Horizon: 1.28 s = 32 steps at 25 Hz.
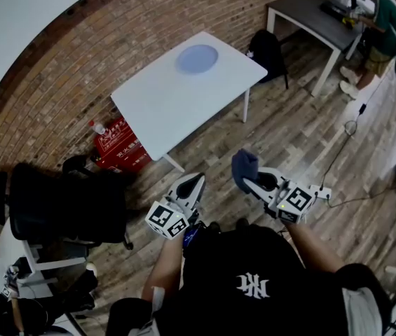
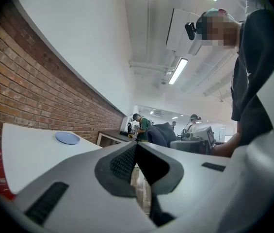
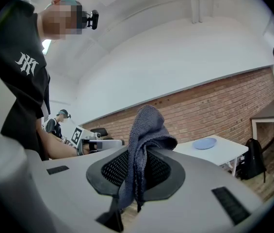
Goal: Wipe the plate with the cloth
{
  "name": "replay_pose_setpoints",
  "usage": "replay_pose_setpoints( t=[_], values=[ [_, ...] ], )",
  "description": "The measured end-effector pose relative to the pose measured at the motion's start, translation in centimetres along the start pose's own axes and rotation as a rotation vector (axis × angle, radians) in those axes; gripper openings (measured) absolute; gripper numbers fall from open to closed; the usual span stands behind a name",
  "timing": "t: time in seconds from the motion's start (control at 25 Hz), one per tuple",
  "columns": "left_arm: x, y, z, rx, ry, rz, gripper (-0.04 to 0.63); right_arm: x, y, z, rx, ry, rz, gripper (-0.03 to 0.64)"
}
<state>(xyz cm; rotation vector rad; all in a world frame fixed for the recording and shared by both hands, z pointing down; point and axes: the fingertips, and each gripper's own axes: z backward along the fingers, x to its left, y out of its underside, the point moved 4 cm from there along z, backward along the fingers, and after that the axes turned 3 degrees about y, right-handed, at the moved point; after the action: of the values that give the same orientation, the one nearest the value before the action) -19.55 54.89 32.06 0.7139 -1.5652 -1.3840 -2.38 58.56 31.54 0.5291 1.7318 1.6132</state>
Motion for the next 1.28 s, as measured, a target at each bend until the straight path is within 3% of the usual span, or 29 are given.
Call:
replay_pose_setpoints(
  t=[0.28,0.44,0.68,1.28],
  values=[
    [-0.7,0.1,-1.1,-0.007,-0.053,0.005,0.002,-1.1,0.0,2.7,-0.015,-0.005,0.012,0.08],
    [-1.6,0.7,-1.8,0.021,-0.07,-0.002,0.0,-2.4,1.4,4.1,0.04,0.022,0.062,0.08],
    [-1.9,1.3,-1.3,0.047,-0.108,0.009,0.001,-3.4,2.3,4.8,0.041,0.038,0.043,0.08],
    [3.4,0.9,-6.1,0.059,-0.074,0.002,0.0,-8.2,1.9,2.1,0.064,0.066,0.03,0.08]
  ],
)
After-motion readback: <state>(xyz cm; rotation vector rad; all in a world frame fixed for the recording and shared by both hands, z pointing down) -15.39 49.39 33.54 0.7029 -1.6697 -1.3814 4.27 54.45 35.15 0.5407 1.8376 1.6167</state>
